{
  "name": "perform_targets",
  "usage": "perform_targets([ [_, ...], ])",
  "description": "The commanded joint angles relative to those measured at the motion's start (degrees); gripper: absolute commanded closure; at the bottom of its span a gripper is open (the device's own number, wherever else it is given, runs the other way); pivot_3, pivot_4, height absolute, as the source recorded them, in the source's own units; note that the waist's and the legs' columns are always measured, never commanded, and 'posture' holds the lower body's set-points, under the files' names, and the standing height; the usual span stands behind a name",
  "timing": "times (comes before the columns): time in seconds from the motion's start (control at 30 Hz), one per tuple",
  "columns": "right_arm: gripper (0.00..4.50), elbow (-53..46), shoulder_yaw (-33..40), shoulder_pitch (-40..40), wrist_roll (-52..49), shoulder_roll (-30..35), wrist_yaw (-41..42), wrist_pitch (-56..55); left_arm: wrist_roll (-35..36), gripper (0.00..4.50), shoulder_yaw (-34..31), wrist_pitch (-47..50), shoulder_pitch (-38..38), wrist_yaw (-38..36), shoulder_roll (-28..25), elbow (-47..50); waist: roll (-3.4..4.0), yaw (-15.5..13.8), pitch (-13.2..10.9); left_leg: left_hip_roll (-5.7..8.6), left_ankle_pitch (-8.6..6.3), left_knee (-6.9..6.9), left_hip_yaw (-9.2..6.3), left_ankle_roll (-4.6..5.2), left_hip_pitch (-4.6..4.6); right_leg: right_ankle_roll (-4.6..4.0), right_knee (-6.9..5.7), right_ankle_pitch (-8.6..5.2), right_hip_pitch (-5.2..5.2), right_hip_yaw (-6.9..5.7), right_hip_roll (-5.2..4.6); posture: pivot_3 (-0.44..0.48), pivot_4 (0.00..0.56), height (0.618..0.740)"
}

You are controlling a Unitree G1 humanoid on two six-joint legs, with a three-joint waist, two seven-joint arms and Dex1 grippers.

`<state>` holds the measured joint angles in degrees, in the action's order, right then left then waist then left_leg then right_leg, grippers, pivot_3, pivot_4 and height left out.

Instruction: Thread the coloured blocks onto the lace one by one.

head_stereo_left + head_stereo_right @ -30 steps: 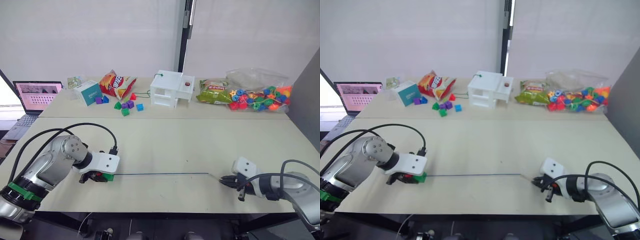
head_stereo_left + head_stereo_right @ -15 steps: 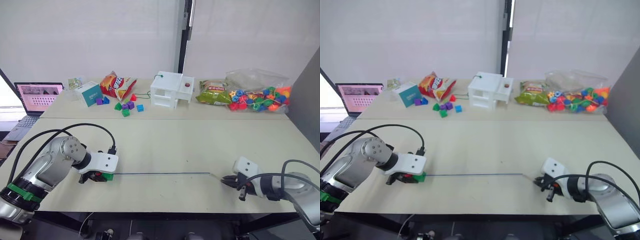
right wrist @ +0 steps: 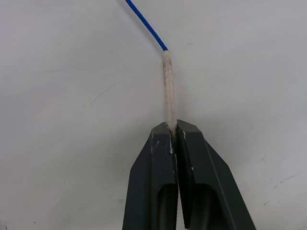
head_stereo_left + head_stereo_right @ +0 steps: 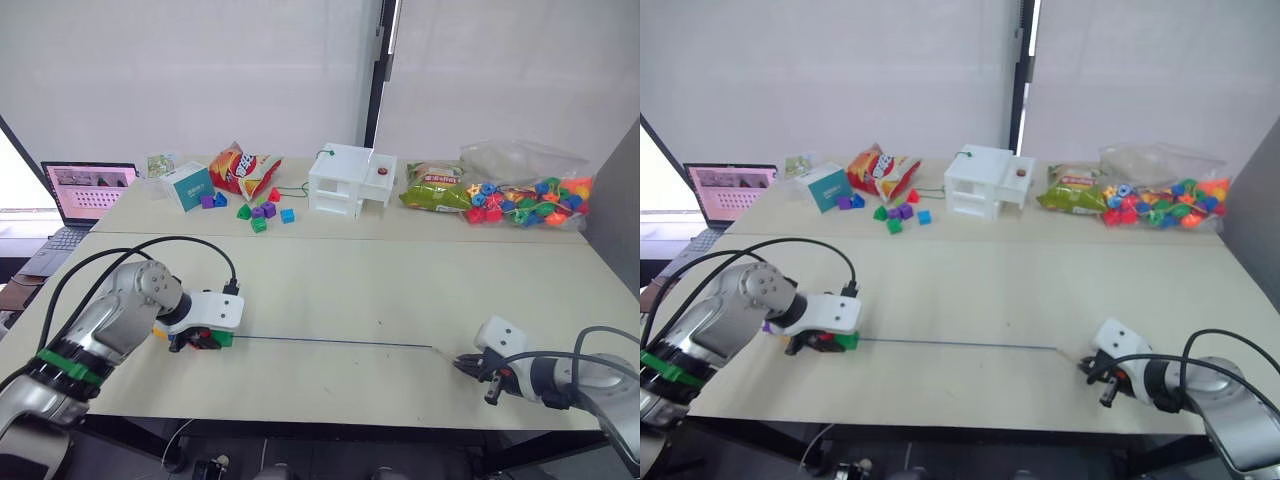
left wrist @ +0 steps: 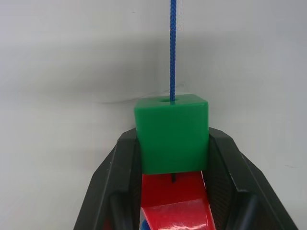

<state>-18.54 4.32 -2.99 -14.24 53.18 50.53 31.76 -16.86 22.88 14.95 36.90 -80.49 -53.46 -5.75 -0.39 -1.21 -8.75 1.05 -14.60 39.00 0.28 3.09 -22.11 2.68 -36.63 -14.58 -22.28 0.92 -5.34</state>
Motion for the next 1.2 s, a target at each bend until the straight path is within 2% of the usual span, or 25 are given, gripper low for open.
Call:
perform_targets([
  [0.03, 4.5, -2.04, -1.65, 1.18, -0.05, -0.66, -0.3, 1.33, -2.86, 3.28, 1.22, -0.82, 0.26, 2.31, 0.44, -3.56, 0.0, 0.33, 0.0, -0.01, 0.0, 0.0, 0.0, 0.0, 0.0, 0.0, -0.01, 0.0, 0.0, 0.0, 0.01, 0.0, 0.15, 0.74],
  [0.43, 4.5, -0.65, -6.02, 2.74, 1.74, -0.89, -0.46, 2.95, -2.78, 3.28, -0.77, 0.61, -6.09, 1.75, -2.13, 2.09, -0.04, 1.14, 0.04, -0.04, -0.04, -0.11, -0.04, 0.04, 0.06, -0.06, -0.06, -0.03, -0.03, 0.0, 0.01, 0.0, 0.15, 0.74],
  [0.57, 4.5, 3.29, -9.33, 3.92, 4.92, -4.38, -3.67, 1.78, -2.42, 3.28, -1.87, 1.04, -7.04, 4.01, -0.83, 2.72, -0.37, 1.45, 0.45, -0.08, -0.04, -0.21, -0.04, 0.05, 0.19, -0.11, -0.05, -0.06, 0.03, 0.0, 0.05, 0.0, 0.15, 0.74],
  [0.63, 3.81, 5.34, -8.6, 4.13, 7.31, -5.45, -6.41, -1.27, -2.25, 2.23, -2.55, 0.8, -7.42, 4.56, -0.82, 3.16, -0.64, 1.42, 0.73, -0.11, -0.05, -0.24, -0.05, 0.04, 0.29, -0.16, -0.05, -0.09, 0.1, -0.02, 0.05, 0.0, 0.15, 0.74],
  [0.73, 2.82, 6.72, -6.8, 2.78, 6.88, -4.47, -4.85, -2.8, -0.12, 1.25, -4.08, 0.54, -8.61, 2.95, -2.13, 4.56, -0.9, 1.41, 0.9, -0.11, -0.05, -0.22, -0.03, 0.04, 0.3, -0.15, 0.01, -0.23, 0.15, -0.01, 0.0, 0.0, 0.15, 0.74],
  [0.87, 1.46, 3.33, -1.65, 2.12, 2.43, -4.02, -3.02, -1.69, 3.52, 0.0, -9.53, 2.49, -10.57, 5.2, -2.06, 6.49, -0.88, 1.31, 0.9, -0.07, -0.16, -0.23, -0.03, 0.04, 0.18, -0.15, -0.07, -0.22, 0.01, -0.01, -0.14, 0.0, 0.15, 0.74],
  [0.93, 0.8, 1.47, 0.44, 1.82, 0.48, -3.72, -2.41, -0.66, 6.33, 0.0, -12.42, 2.51, -11.59, 4.79, -2.77, 7.9, -0.87, 1.17, 0.89, -0.05, -0.28, -0.23, -0.11, 0.03, 0.08, -0.16, -0.11, -0.22, -0.08, -0.05, -0.15, 0.0, 0.15, 0.74],
  [1.0, 0.08, -3.02, 6.32, 1.89, -5.8, -3.91, -1.27, 2.95, 17.02, 0.0, -21.95, 5.71, -13.45, 2.61, -2.07, 11.05, -0.85, 1.12, 0.83, -0.04, -0.35, -0.23, -0.12, 0.04, -0.16, -0.16, -0.07, -0.22, -0.31, -0.07, -0.16, 0.0, 0.15, 0.74],
  [1.07, 0.03, -6.38, 11.57, 1.7, -11.63, -4.36, -0.49, 6.56, 25.42, 0.0, -31.66, 7.68, -15.43, 3.49, -0.73, 12.77, -0.83, 1.11, 0.79, -0.05, -0.35, -0.1, -0.15, 0.04, -0.83, -0.16, -0.19, -0.21, -0.99, -0.05, -0.23, 0.0, 0.15, 0.74],
  [1.13, 0.03, -7.59, 15.04, 1.25, -15.35, -5.08, -0.65, 8.74, 30.99, 0.0, -38.8, 11.11, -18.23, 4.43, -0.33, 14.2, -0.88, 1.15, 0.77, -0.02, -0.33, 0.09, -0.18, 0.02, -1.46, -0.15, -0.45, -0.19, -1.66, -0.05, -0.28, 0.0, 0.15, 0.74],
  [1.2, 0.03, -8.0, 17.35, 0.47, -17.42, -5.6, -0.96, 9.95, 35.56, 0.0, -43.88, 15.87, -20.55, 5.42, -0.15, 15.8, -0.87, 1.18, 0.77, -0.01, -0.32, 0.08, -0.18, 0.0, -1.51, -0.16, -0.46, -0.17, -1.73, -0.03, -0.29, 0.0, 0.15, 0.74],
])
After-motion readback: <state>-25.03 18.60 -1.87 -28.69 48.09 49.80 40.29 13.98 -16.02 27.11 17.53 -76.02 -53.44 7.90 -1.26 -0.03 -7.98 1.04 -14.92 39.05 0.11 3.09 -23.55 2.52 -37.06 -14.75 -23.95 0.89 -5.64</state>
